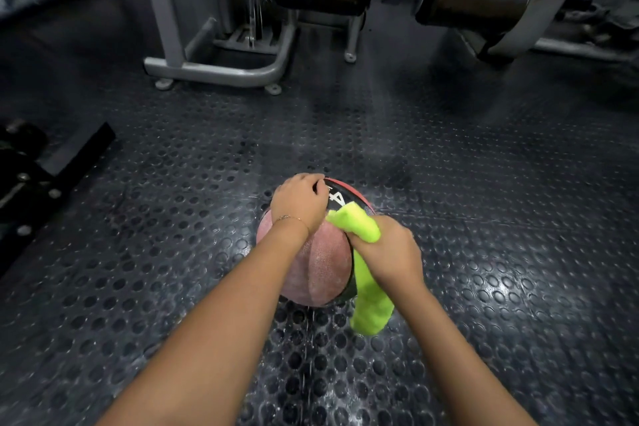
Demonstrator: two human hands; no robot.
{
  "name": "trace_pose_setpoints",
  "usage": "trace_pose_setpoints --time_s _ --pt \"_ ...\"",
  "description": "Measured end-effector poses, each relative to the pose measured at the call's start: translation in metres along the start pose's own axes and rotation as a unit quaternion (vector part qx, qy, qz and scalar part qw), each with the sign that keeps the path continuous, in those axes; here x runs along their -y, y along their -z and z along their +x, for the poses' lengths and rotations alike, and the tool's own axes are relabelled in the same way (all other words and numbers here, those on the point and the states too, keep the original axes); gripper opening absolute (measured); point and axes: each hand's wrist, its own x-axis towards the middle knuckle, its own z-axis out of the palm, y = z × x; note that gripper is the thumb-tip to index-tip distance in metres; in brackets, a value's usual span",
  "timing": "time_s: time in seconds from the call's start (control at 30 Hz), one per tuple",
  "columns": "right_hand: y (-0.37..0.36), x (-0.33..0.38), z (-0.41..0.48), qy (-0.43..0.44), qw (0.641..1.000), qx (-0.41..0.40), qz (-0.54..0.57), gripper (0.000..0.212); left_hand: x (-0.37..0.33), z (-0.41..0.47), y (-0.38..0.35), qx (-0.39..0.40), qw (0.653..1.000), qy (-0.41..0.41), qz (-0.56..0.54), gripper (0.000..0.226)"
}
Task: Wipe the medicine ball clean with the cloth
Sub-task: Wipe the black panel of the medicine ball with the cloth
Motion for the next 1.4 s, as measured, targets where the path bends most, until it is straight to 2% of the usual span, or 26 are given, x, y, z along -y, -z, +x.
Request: trace_pose_setpoints --time_s 0.13,0.3,0.47,0.67,0.83,0.97,1.03,1.13,1.23,1.3,1.4 --pt "0.002 0.004 0.016 -0.026 0.999 -0.047 -0.006 0.019 -0.002 -0.001 -0.003 -0.014 1.000 0.000 0.001 0.037" --pt "-0.006 -0.001 -0.014 0.007 1.000 -0.018 -0.008 0.018 0.000 -0.001 -0.005 -0.012 1.000 0.010 -0.004 0.037" --pt "-0.007 0.007 0.017 0.024 0.998 -0.046 -0.024 0.018 0.001 0.002 -0.004 -0.007 1.000 0.002 -0.005 0.037" --pt "-0.015 -0.020 -0.026 -0.025 0.997 -0.064 0.033 0.020 0.003 0.005 -0.004 0.007 1.000 -0.005 0.002 0.038" --pt "-0.006 -0.010 0.004 0.016 0.999 -0.024 -0.044 0.022 0.012 0.005 -0.001 0.028 0.999 -0.018 -0.003 0.039" --pt "0.005 -0.021 0.029 -0.096 0.994 -0.031 0.030 0.023 0.018 -0.004 0.000 0.042 0.998 -0.053 0.001 0.038" --pt "0.008 -0.022 0.030 -0.105 0.993 -0.030 0.047 0.022 0.016 -0.007 0.000 0.031 0.998 -0.062 0.000 0.038" --pt "0.005 -0.017 0.016 -0.061 0.996 -0.004 0.058 0.022 0.011 -0.001 0.002 0.048 0.998 -0.038 0.022 0.039" --pt "0.006 -0.022 0.022 -0.082 0.991 -0.007 0.108 0.021 -0.009 -0.002 -0.003 0.064 0.993 0.037 0.096 0.043" --pt "0.009 -0.024 0.031 -0.102 0.986 -0.015 0.131 0.024 -0.020 -0.007 -0.009 0.047 0.992 0.066 0.096 0.043" --pt "0.004 -0.026 0.029 -0.101 0.986 -0.021 0.127 0.027 -0.015 -0.007 -0.013 0.009 0.995 0.056 0.088 0.042"
